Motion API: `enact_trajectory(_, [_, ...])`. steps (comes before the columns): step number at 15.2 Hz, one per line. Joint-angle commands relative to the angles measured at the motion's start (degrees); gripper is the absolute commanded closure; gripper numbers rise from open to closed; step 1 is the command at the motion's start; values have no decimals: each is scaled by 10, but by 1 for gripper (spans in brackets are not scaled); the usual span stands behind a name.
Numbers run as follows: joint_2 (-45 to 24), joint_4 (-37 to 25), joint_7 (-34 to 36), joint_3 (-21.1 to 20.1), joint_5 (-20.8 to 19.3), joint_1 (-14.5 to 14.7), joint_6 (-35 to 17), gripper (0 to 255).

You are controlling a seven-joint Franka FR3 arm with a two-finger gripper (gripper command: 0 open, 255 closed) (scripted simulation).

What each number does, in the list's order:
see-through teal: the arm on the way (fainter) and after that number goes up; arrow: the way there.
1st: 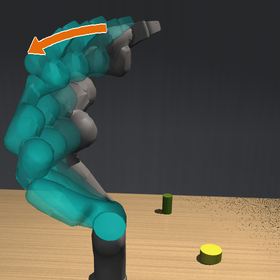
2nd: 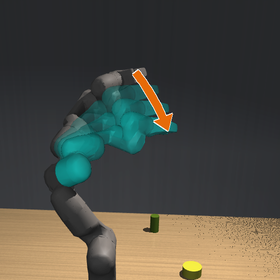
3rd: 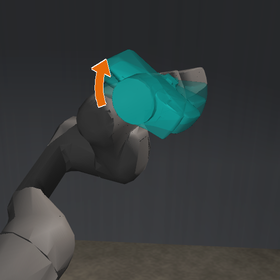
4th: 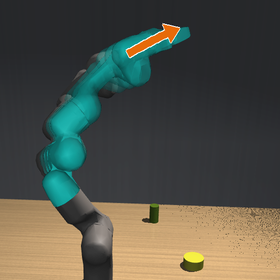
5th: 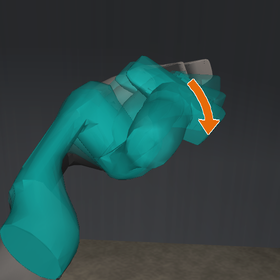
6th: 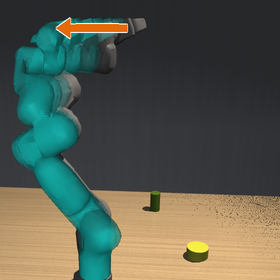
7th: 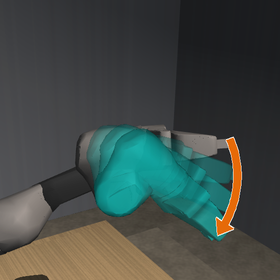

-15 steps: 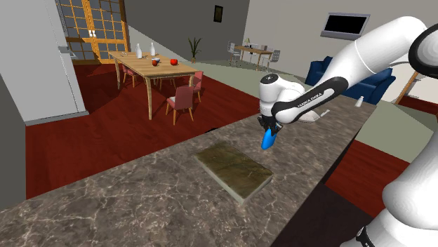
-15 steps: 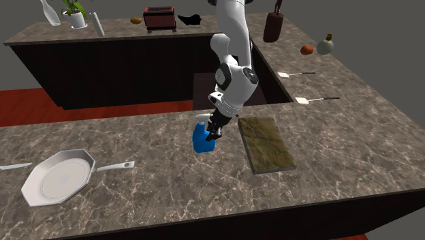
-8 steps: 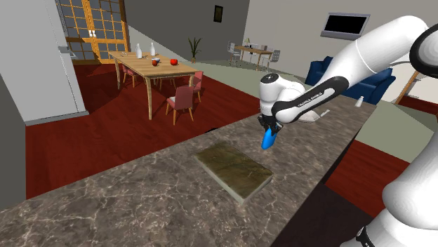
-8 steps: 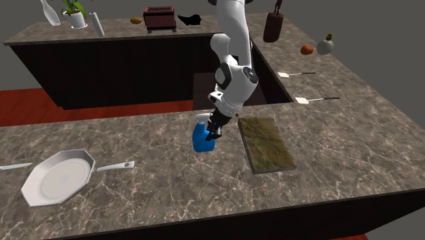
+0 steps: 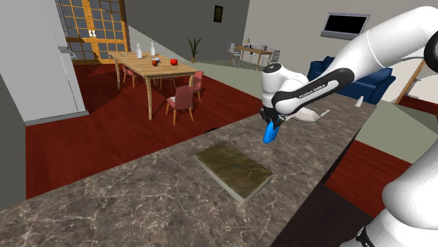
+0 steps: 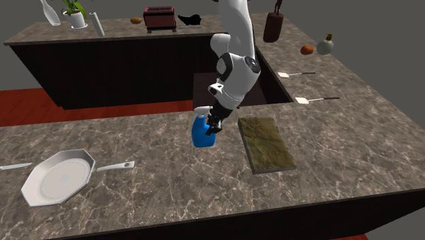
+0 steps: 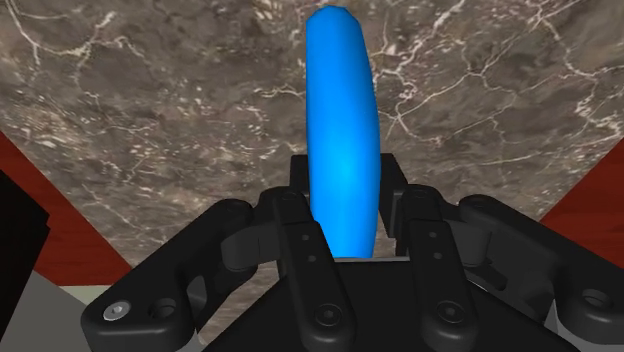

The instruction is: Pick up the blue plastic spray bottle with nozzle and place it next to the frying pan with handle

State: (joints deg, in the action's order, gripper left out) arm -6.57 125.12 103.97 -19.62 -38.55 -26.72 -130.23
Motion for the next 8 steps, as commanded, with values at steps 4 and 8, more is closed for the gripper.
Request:
enact_trajectory(4, [25,-9,-29,-3,26,-1,24,255])
enact_trajectory(8, [42,-20,-50,-5,45,-1,45,255])
